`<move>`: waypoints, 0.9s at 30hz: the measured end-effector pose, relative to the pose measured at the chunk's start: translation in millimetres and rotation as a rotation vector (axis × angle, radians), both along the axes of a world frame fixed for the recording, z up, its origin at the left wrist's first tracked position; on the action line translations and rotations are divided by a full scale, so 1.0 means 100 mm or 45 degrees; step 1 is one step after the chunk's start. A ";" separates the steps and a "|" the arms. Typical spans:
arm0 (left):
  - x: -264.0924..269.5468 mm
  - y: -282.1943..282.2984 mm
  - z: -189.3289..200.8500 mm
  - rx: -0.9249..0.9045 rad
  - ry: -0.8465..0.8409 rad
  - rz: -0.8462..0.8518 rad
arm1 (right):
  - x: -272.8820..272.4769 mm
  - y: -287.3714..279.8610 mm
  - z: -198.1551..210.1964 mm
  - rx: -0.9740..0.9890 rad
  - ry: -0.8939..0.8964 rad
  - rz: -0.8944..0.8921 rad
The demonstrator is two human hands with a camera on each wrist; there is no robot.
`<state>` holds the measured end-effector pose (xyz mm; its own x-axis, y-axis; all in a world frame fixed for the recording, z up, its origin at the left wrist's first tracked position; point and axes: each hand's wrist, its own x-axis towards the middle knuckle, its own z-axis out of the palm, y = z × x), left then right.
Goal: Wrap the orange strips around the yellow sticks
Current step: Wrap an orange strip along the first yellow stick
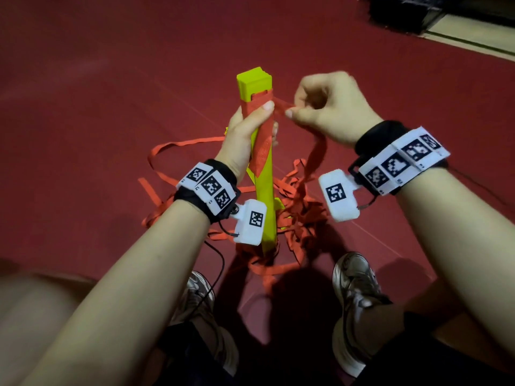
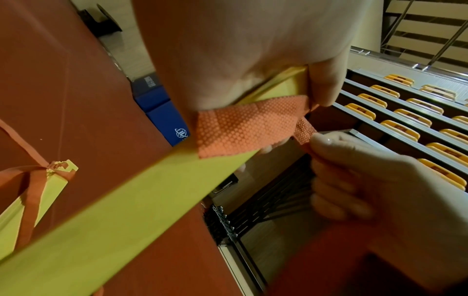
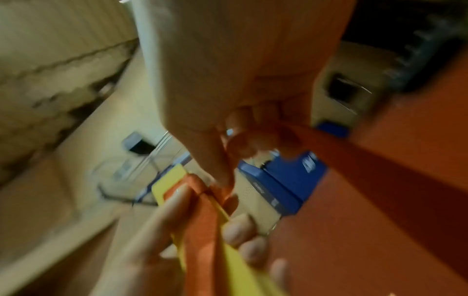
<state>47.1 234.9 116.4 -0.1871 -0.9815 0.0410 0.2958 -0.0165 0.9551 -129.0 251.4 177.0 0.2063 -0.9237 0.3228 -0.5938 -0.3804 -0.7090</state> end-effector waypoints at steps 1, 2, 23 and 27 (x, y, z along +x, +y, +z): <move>0.00 -0.02 -0.01 -0.016 0.001 0.024 | 0.00 0.02 0.06 -0.115 0.181 -0.030; -0.01 -0.02 -0.02 -0.035 -0.003 0.049 | 0.02 0.05 0.11 -0.186 0.284 -0.022; -0.25 0.13 -0.18 -0.295 -0.552 0.073 | 0.29 0.13 0.12 -0.118 0.384 -0.293; -0.21 0.10 -0.18 -0.246 -0.561 -0.001 | 0.23 0.11 0.12 -0.070 0.284 -0.271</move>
<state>26.0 245.1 98.2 -0.2283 -0.9636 0.1393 -0.1377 0.1736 0.9751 -106.0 262.6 189.0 0.0817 -0.9360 0.3423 -0.8028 -0.2653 -0.5340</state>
